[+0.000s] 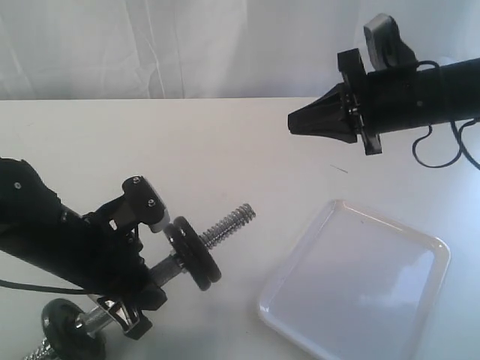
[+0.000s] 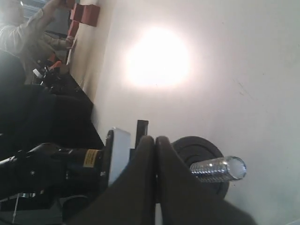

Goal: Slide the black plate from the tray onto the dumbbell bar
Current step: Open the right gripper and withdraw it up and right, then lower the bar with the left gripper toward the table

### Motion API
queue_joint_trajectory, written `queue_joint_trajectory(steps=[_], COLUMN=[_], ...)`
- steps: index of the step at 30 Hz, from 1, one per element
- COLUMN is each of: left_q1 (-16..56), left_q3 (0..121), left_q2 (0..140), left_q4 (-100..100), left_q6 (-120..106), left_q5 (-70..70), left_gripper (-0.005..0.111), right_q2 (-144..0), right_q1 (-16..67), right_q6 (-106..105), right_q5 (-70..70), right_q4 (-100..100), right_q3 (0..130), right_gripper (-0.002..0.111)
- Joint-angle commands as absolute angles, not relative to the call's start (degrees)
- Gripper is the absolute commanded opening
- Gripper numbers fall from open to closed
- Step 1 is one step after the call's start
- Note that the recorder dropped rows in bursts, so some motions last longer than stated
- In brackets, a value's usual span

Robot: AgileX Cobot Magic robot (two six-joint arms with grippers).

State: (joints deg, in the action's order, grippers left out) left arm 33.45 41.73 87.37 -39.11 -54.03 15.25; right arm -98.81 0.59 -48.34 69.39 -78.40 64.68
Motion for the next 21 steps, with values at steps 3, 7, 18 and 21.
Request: queue_joint_trajectory(steps=[3,7,18,21], left_q1=[33.4,33.4,33.4,33.4], left_q3=[43.6,43.6,43.5,43.5], left_q2=[86.7,87.8,88.7,88.7], left_q4=[-44.5,-45.3,-46.2,-46.2], left_q6=[-53.9,-53.9,-53.9,-53.9], left_q5=[13.3,13.5,13.5,13.5], left_gripper=[0.000,0.000,0.000,0.000], right_q2=[-92.4,-90.2,-89.4,-89.4], right_q1=[1.4,2.8,4.6,4.6], right_q6=[-49.9,-49.9,-49.9,-49.9], right_q5=[70.0,70.0,70.0,70.0], right_q4=[-79.3,-79.2,-78.8,-78.8], right_q3=[64.9,64.8,64.7,64.7], right_gripper=[0.000,0.000,0.000,0.000])
